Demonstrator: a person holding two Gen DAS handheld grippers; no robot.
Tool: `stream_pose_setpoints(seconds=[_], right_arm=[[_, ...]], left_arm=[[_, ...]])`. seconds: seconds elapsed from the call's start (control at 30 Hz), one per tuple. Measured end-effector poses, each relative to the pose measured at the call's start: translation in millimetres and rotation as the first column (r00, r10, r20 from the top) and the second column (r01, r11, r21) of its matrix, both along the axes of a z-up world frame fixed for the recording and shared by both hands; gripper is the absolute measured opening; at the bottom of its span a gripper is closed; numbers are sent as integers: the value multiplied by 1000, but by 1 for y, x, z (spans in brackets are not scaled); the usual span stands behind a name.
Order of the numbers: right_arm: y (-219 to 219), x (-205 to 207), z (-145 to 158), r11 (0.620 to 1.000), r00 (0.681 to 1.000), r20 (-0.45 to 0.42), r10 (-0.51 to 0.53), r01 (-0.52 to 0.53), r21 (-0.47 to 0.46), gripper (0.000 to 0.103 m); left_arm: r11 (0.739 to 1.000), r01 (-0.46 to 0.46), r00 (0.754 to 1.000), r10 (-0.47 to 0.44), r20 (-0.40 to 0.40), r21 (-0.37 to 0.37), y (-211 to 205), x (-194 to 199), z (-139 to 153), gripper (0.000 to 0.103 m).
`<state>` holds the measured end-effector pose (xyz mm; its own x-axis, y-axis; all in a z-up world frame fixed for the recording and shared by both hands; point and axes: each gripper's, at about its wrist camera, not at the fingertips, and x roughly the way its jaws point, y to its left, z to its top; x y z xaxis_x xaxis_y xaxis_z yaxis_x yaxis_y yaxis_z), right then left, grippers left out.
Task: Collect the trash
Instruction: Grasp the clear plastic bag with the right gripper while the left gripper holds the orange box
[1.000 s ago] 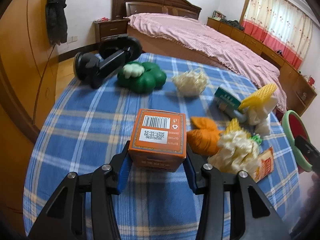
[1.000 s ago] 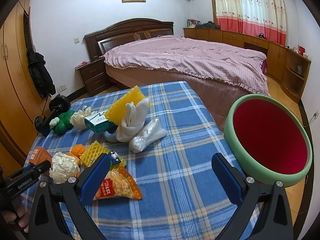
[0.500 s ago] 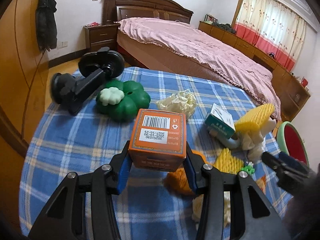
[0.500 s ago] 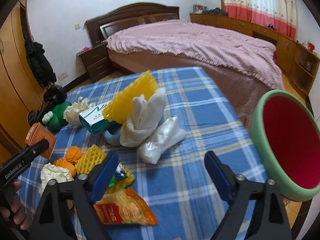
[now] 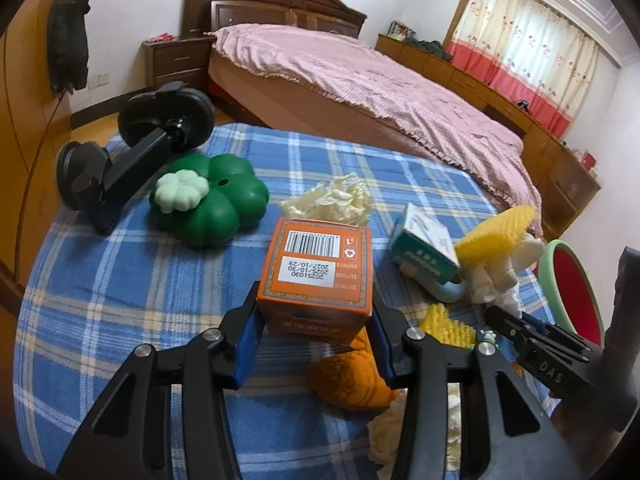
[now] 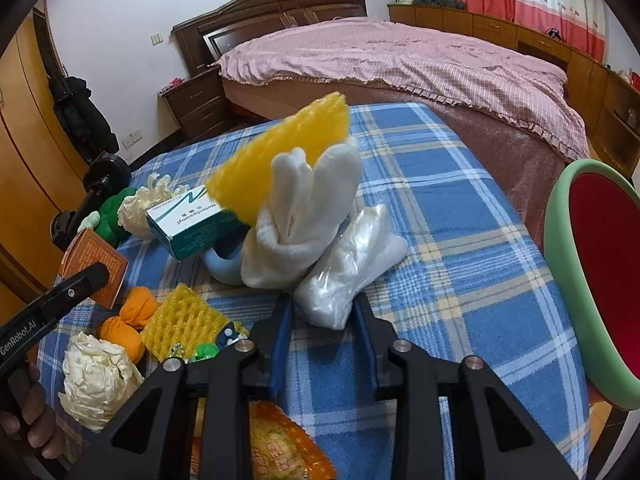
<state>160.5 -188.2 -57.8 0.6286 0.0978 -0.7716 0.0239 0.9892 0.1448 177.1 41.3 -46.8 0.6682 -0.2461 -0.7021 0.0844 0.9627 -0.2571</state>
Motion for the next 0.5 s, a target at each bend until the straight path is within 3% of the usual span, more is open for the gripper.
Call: stream_pose_setpoints(seconds=[0.23,0.5], right_arm=[[-3,-25,15,1000,999,43,12,-12,-3,29],[-24,-63,41,999,992,118,-41,40,11,29]], left_arm=[[1000,-15,999,15,37,-1,-3,-16,14,48],[999,34,996,-35,77,14,-24,-36,40,48]])
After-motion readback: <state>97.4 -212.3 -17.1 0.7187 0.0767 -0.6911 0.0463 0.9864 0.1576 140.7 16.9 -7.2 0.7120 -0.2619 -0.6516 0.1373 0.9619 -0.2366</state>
